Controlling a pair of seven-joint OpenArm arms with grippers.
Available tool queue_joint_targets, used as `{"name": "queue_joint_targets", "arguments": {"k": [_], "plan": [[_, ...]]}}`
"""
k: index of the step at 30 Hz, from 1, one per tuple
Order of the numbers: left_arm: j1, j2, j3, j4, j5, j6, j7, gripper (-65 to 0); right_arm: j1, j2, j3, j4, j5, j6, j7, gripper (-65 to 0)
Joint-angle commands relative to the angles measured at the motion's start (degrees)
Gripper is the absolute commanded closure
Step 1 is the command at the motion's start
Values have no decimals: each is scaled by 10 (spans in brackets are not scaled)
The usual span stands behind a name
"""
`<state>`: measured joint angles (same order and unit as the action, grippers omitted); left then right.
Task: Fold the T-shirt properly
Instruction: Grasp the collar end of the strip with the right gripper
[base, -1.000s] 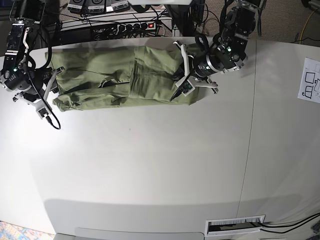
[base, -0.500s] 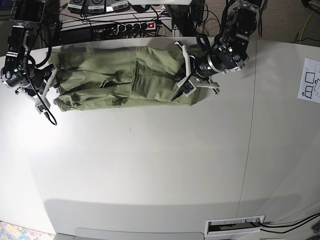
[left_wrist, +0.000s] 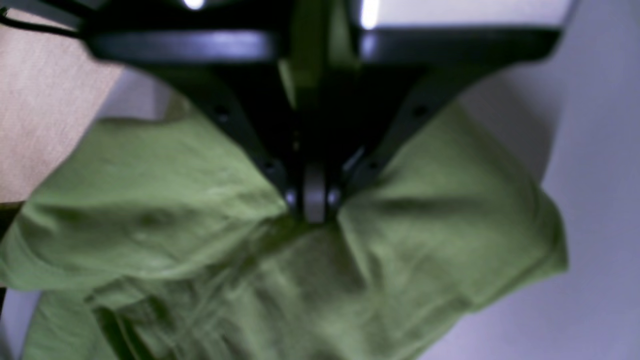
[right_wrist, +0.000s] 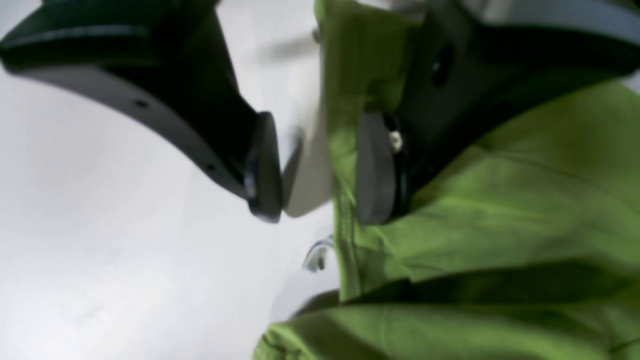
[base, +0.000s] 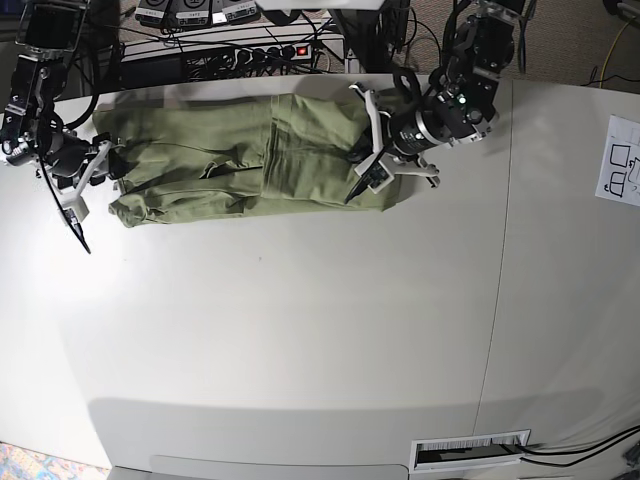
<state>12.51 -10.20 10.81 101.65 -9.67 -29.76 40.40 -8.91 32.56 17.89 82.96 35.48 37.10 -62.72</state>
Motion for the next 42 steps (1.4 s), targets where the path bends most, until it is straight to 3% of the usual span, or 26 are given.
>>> {"name": "queue_joint_targets", "arguments": {"k": [1,5,9,17,33,42], "plan": [[-1,-3,-1,4,5,4,10,0,-2,6,-2,-2,-3,-1,-18,-260],[-1,-3,-1,4,5,4,11,0,-1,5,-2,-2,2,-1,-24,-260],[-1,-3,-1,4,5,4,10,0,-1,5,-2,-2,54,0,-49,-260],[-1,-3,-1,4,5,4,10,0,-2,4,-2,-2,56,0,-50,-260],[-1,-3,-1,4,5,4,9,0,-2,-16,-3,-2,119,0,-99,-259],[-1,-3,-1,4,5,4,5,0,-8,-16,-3,-2,127,0,-102,-101]]}}
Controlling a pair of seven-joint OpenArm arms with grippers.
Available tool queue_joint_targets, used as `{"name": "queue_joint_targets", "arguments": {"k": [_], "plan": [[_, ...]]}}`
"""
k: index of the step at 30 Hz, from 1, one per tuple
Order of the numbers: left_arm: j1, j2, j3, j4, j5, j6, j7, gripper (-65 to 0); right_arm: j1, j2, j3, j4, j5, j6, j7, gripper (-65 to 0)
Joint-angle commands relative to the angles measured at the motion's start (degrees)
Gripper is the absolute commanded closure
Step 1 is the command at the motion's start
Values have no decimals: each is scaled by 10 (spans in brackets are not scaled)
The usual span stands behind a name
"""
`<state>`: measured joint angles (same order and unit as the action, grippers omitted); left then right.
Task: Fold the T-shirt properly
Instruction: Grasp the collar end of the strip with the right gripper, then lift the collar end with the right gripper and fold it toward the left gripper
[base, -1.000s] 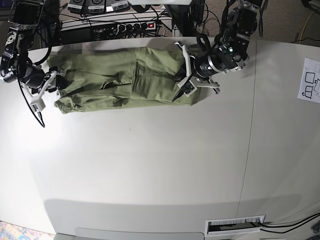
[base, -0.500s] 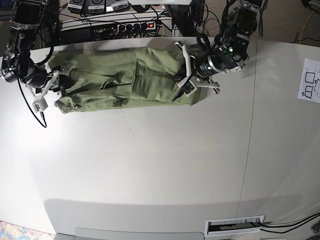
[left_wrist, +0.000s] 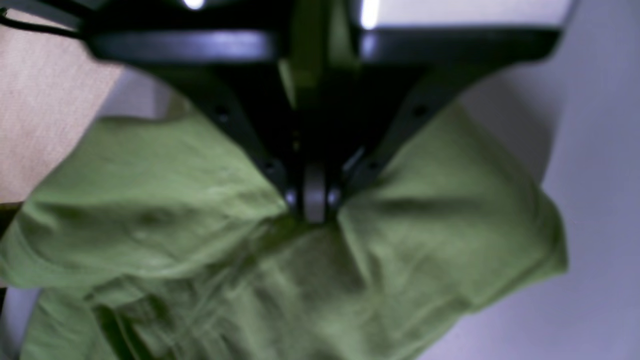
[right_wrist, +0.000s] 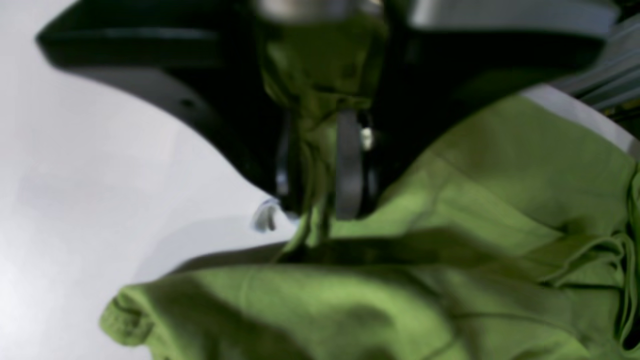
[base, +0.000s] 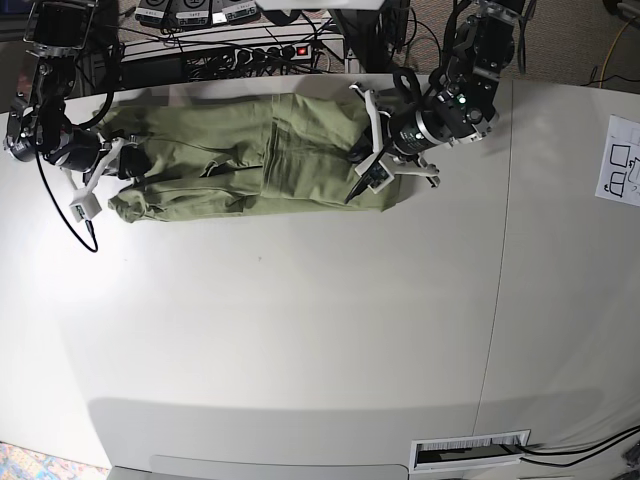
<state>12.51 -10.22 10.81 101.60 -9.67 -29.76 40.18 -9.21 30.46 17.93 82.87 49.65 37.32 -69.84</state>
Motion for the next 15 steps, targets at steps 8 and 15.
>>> {"name": "queue_joint_targets", "arguments": {"k": [8,15], "plan": [[-1,-2,-1,5,4,4,6,0,-5,5,-2,3,8,-2,-30,0],[1,-2,-1,4,-19,4,7,0,-5,5,26,87,35,19,-34,0]]}}
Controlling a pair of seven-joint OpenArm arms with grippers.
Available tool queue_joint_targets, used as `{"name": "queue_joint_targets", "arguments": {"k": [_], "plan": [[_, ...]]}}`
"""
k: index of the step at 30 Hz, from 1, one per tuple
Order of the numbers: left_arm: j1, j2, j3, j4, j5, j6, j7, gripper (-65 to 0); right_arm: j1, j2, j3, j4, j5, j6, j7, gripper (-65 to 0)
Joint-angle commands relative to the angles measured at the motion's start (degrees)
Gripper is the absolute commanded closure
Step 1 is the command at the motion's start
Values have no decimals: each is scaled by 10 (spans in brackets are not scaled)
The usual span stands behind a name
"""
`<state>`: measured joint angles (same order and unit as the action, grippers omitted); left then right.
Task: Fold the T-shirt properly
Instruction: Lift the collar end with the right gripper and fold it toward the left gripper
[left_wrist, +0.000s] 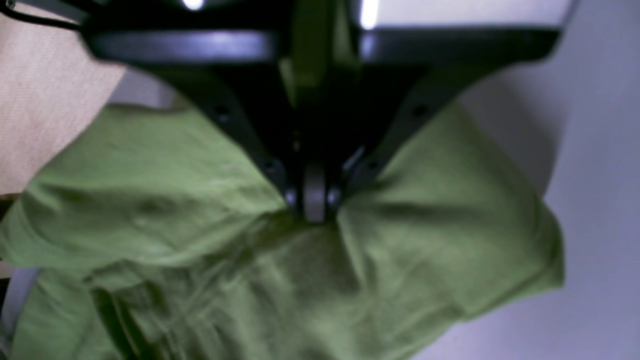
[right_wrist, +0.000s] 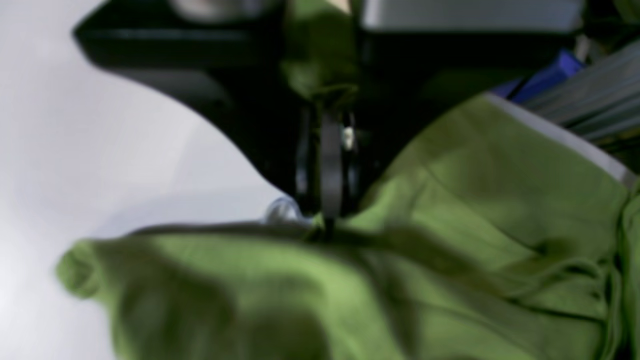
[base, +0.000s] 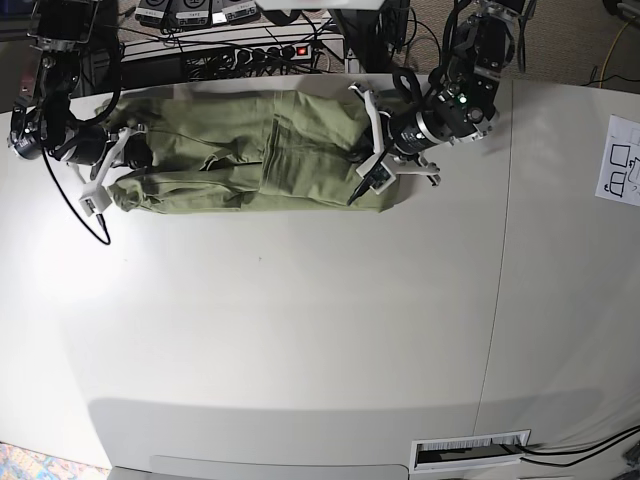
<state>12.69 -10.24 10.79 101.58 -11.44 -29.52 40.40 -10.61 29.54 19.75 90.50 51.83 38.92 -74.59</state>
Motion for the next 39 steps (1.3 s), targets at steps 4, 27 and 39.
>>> {"name": "queue_joint_targets", "arguments": {"k": [4,27,39], "plan": [[-1,-1,-1,5,-2,2,1,0,9,14,21,79,13,3,8,0],[4,33,0,0,-53,-3,-15,0,10,-130,21,213,58,11,14,0],[5,39,0,-43,-49,-3,-44,0,9,-221,1,217,94,11,13,0]]}}
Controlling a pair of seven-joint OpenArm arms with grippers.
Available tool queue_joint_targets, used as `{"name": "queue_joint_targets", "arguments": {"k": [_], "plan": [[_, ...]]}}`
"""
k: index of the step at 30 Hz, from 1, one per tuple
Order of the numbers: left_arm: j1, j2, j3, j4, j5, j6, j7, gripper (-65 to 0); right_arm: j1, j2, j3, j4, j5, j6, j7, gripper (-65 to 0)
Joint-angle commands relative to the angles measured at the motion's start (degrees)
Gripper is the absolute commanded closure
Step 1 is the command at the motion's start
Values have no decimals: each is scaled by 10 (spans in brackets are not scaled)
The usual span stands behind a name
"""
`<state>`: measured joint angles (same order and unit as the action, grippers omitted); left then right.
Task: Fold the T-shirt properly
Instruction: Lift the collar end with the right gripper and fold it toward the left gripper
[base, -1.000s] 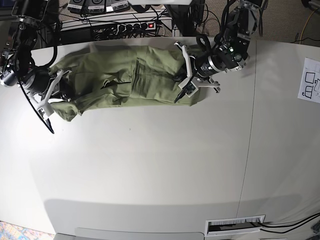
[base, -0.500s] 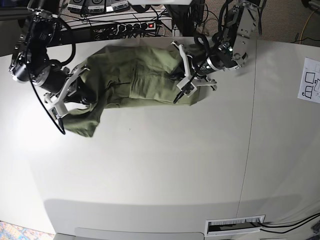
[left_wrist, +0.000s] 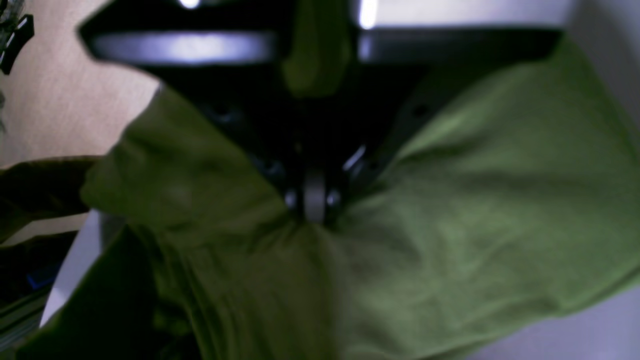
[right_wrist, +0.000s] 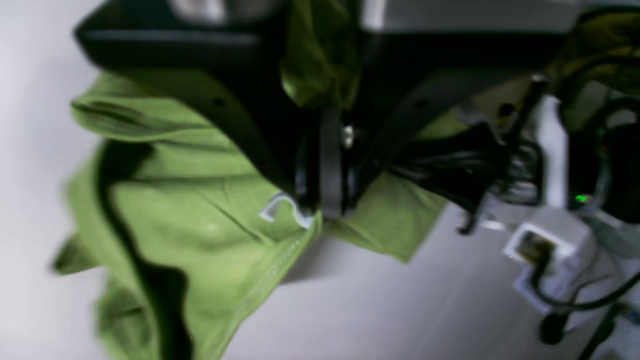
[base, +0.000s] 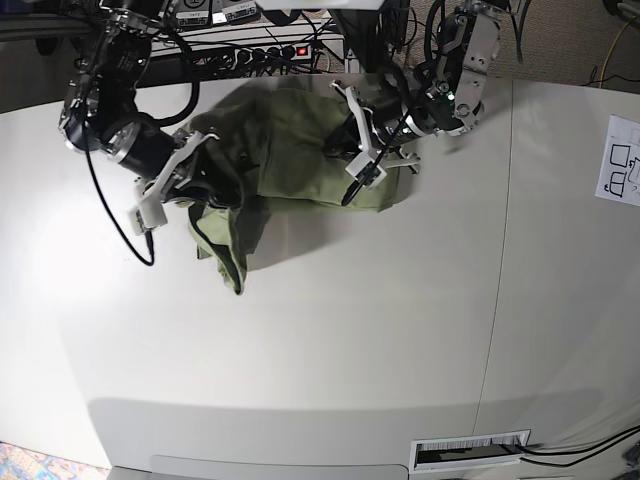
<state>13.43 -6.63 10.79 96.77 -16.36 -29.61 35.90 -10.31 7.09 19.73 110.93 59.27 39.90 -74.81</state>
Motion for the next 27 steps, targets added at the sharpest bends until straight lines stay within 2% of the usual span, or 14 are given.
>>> {"name": "queue_joint_targets", "arguments": {"k": [1,8,15,19,27], "plan": [[-3,3,0,5,1,-2,1,0,7,-3,-9,17,20,1,15,0],[-3,2,0,6,1,-2,1,0,7,-47,-117,29,-18,1,43,0],[-3,2,0,36,0,-2,2,0,7,-69,-188,29,-35,1,51,0],[-3,2,-1,54,0,-2,8,0,7,-75,-198,29,-54,1,60,0],[3,-2,-1,143,1,-2,73,0,7,-75,-196,29,-64,1,66,0]]}}
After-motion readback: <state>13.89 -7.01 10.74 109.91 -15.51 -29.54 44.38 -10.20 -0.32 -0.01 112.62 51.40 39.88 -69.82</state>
